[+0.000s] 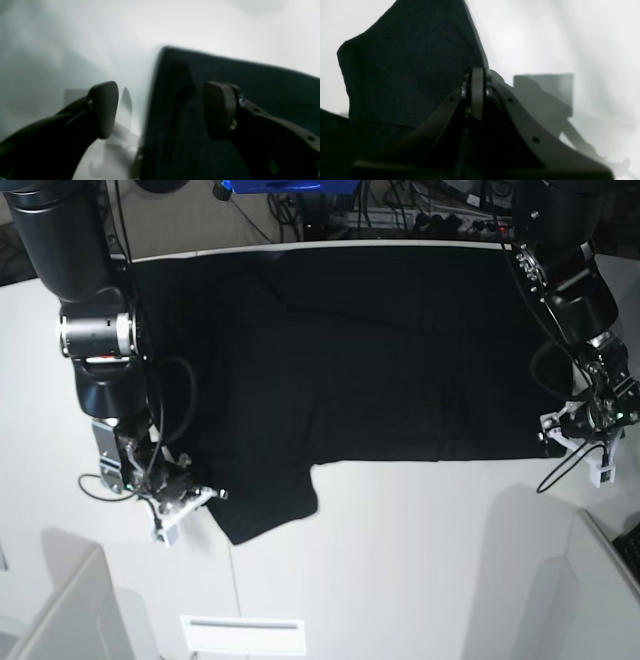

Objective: Fold the T-shirt properly
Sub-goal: 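Grasp the hem corners with both grippers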

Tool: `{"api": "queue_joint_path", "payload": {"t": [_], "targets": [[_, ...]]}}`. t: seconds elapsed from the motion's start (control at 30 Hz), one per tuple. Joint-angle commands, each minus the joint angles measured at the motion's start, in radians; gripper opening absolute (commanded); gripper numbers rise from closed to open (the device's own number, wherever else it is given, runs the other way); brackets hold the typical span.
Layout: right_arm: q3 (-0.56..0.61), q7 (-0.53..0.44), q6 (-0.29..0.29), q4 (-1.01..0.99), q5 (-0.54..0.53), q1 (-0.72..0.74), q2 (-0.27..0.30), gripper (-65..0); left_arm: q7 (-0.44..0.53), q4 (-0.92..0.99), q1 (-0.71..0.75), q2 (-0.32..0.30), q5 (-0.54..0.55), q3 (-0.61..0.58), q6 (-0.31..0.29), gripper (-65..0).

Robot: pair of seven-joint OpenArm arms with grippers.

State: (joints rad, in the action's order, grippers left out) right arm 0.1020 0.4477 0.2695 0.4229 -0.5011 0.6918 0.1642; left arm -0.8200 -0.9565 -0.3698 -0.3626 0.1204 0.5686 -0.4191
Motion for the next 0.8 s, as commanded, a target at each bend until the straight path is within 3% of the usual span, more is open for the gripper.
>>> {"api": "queue_joint_path", "payload": {"t": [0.0, 0.47, 0.53, 0.77], "targets": [[0.000, 0.012, -0.005, 0.006, 0.003, 0.026, 0.007, -65.0, 0.035, 0.008, -0.031, -0.023, 0.002, 0.006, 0.001, -13.8], [0.005, 0.012, -0.005, 0.006, 0.003, 0.026, 0.007, -65.0, 0.147, 0.258, -0.131, -0.019, -0.001, -0.003, 0.002, -14.8], [0.005, 0.012, -0.005, 0.006, 0.003, 0.026, 0.007, -65.0, 0.147, 0.258, -0.128, -0.019, -0.001, -0.003, 0.002, -20.7], [-0.002, 0.009, -0.006, 0.006, 0.003, 0.007, 0.008, -65.0, 0.153, 0.259, -0.102, -0.017, -0.001, -0.003, 0.002, -52.8]]}}
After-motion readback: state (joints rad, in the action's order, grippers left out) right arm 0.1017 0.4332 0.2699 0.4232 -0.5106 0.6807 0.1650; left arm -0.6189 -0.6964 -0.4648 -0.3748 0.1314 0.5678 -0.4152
